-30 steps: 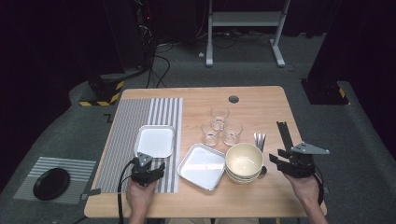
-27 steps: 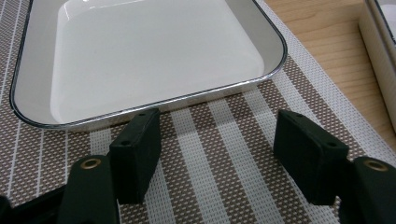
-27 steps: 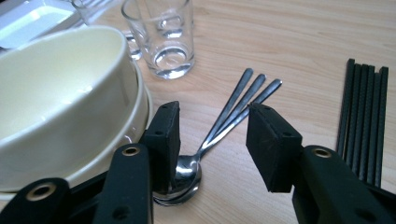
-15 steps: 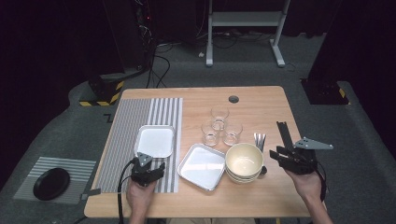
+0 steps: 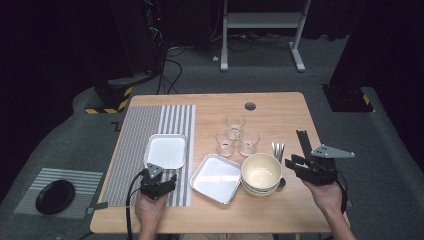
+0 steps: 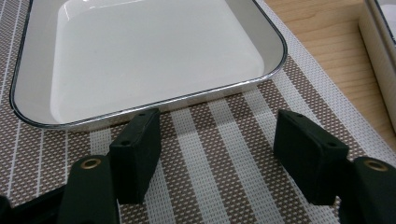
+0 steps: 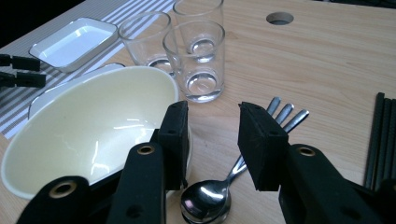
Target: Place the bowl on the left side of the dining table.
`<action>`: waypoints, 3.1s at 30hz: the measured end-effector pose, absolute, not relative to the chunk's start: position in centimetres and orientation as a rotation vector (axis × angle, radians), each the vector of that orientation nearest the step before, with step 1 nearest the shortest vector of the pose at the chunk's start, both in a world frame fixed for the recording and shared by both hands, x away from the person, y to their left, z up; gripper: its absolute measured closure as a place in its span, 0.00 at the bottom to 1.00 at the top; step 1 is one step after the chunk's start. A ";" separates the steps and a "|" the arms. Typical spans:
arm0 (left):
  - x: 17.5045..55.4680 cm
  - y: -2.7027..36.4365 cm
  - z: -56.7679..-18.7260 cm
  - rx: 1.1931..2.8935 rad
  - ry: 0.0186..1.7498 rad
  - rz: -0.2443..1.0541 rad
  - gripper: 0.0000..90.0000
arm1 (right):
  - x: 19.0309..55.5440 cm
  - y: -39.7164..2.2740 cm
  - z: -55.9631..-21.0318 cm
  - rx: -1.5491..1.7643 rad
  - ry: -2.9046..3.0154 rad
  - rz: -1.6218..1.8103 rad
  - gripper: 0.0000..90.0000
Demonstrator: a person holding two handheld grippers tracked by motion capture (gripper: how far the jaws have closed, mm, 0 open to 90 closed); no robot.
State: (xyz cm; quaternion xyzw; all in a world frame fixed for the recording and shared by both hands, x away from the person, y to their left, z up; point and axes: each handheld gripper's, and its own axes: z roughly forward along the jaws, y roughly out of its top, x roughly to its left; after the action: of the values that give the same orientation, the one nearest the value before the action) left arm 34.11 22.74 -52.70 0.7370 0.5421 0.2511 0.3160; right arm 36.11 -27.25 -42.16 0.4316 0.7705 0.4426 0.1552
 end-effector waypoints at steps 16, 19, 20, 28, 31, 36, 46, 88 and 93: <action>34.1 22.8 -52.7 1.945 1.427 0.663 0.36 | 36.6 -26.3 -41.7 1.211 2.241 1.287 0.71; 34.1 22.8 -52.7 1.946 1.427 0.664 0.36 | 36.7 -26.0 -41.7 1.213 2.250 1.281 0.71; 34.1 22.8 -52.7 1.946 1.427 0.664 0.36 | 36.7 -26.0 -41.7 1.209 2.250 1.282 0.71; 34.1 22.8 -52.7 1.946 1.427 0.664 0.36 | 36.8 -25.3 -41.6 1.194 2.260 1.270 0.73; 34.1 22.8 -52.7 1.946 1.427 0.664 0.36 | 37.0 -25.1 -41.7 1.192 2.271 1.256 0.74; 34.1 22.8 -52.7 1.946 1.427 0.664 0.36 | 37.2 -24.5 -41.8 1.187 2.286 1.239 0.75; 34.1 22.8 -52.7 1.946 1.427 0.663 0.36 | 37.7 -23.4 -42.2 1.179 2.323 1.181 0.81; 34.1 22.8 -52.7 1.944 1.436 0.655 0.36 | 38.0 -21.9 -42.7 1.134 2.315 1.050 0.94; 34.1 22.8 -52.7 1.946 1.435 0.654 0.36 | 38.0 -21.9 -42.7 1.117 2.312 1.047 0.94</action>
State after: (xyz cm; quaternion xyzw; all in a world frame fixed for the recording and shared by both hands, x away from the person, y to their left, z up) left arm 34.07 22.76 -52.66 0.7379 0.5441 0.2481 0.3131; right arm 37.97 -21.86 -42.67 0.3959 0.8198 0.3710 0.1832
